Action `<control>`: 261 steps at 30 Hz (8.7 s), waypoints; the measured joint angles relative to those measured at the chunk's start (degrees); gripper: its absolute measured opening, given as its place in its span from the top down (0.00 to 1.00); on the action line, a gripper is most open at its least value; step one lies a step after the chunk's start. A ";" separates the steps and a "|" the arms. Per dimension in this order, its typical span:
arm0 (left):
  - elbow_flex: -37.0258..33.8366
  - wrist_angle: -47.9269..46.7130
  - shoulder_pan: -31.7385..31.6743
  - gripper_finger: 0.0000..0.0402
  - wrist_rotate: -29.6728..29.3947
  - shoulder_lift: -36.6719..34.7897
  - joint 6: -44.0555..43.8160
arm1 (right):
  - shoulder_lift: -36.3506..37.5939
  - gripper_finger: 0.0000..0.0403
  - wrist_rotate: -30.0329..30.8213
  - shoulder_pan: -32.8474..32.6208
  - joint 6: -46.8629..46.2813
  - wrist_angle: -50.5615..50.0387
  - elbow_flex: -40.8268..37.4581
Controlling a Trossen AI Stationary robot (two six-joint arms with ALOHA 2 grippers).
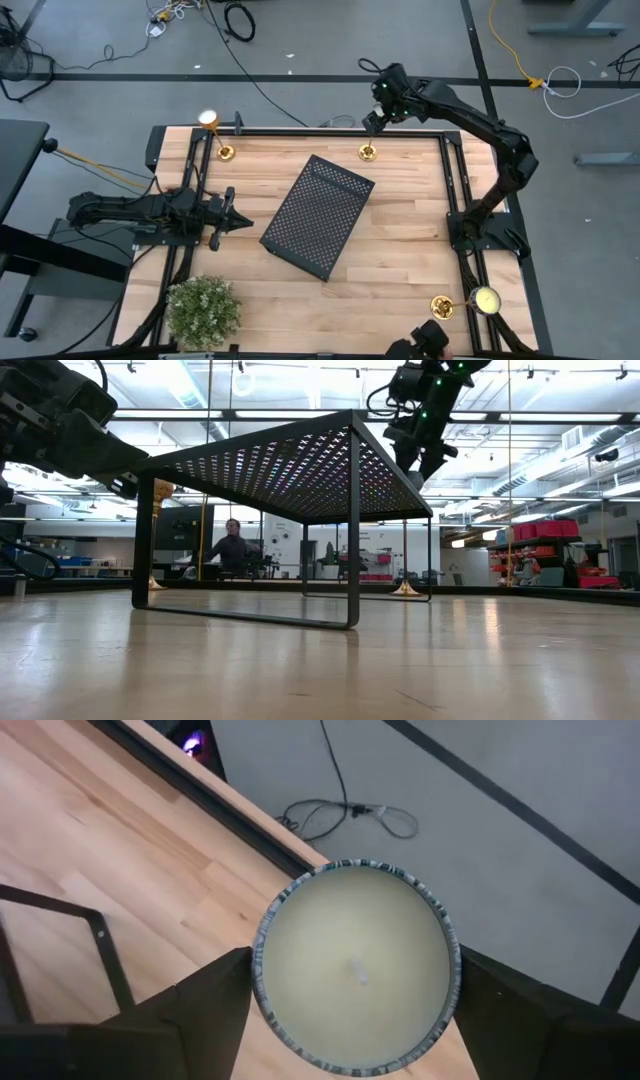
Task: Stock candles on shelf
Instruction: Put the blue scented candle on the shelf, then put the top right gold candle holder on the shelf
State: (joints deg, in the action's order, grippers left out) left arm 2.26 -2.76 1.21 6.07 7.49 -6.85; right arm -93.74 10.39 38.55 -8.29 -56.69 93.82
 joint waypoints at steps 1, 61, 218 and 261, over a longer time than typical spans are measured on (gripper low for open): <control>0.02 0.02 -0.02 0.96 0.00 -0.02 0.00 | 0.48 0.25 -0.36 -0.27 0.24 0.04 0.00; 0.00 0.14 -0.01 0.97 0.02 0.00 0.00 | -0.29 0.26 -8.56 -26.67 8.70 6.41 0.11; 0.02 1.27 -0.01 0.96 0.02 0.00 0.00 | -19.09 0.26 -7.85 -24.33 6.54 7.66 9.57; 0.02 1.27 0.00 0.97 0.00 -0.01 0.00 | -13.72 0.12 -10.30 -23.20 9.40 7.91 9.61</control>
State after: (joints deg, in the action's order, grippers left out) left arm 2.28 -1.50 1.21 6.07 7.47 -6.85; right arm -107.47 0.10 15.35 1.10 -48.77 103.43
